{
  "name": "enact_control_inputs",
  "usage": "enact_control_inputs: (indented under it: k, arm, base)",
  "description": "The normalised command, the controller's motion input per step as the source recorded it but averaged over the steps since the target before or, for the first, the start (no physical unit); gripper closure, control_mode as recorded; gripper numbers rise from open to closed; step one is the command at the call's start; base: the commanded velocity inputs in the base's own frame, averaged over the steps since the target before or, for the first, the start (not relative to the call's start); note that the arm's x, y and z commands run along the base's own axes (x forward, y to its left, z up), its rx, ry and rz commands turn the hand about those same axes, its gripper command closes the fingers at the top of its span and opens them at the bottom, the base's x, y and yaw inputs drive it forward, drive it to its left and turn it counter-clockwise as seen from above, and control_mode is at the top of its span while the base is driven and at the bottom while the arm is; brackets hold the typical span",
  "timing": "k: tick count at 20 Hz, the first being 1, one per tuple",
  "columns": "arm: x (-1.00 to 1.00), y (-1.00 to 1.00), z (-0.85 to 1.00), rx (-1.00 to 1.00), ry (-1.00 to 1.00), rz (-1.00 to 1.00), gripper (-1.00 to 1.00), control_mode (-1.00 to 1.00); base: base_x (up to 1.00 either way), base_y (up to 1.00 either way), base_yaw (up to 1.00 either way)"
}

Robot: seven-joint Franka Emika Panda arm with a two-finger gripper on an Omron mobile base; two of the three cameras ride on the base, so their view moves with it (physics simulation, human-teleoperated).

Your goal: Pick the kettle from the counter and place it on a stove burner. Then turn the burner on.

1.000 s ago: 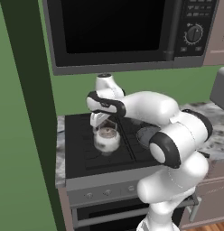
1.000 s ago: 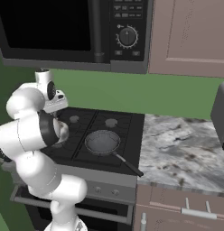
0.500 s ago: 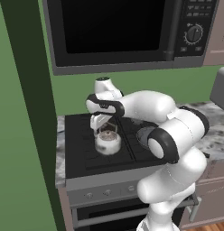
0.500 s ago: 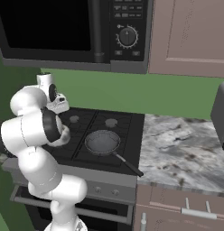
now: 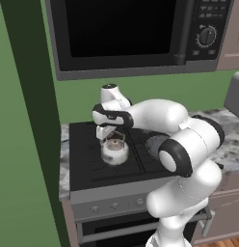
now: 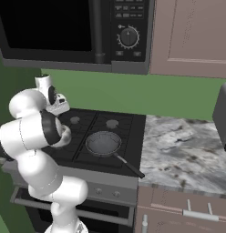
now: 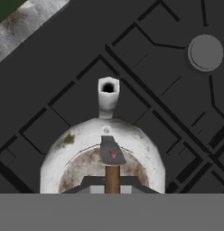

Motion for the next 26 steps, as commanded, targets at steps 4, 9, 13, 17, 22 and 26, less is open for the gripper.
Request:
enact_control_inputs:
  k: [4, 9, 13, 17, 22, 26]
  arm:
    - [0.0, 0.0, -0.06, 0.0, -0.08, 0.0, -1.0, -1.0]
    - [0.0, 0.0, 0.0, 0.0, 0.0, 0.0, -1.0, -1.0]
    - [0.0, 0.0, 0.0, 0.0, 0.0, 0.0, -1.0, -1.0]
    - [0.0, 0.0, 0.05, 0.0, -0.04, 0.0, -1.0, -1.0]
    - [-0.17, 0.0, 0.29, 0.0, -0.19, 0.0, -1.0, -1.0]
    - [-0.37, 0.0, 0.29, 0.0, -0.29, 0.0, -1.0, -1.0]
  base:
    - [0.0, 0.0, 0.0]
    - [0.0, 0.0, 0.0]
    - [0.0, 0.0, 0.0]
    - [0.0, 0.0, 0.0]
    - [0.0, 0.0, 0.0]
    - [0.0, 0.0, 0.0]
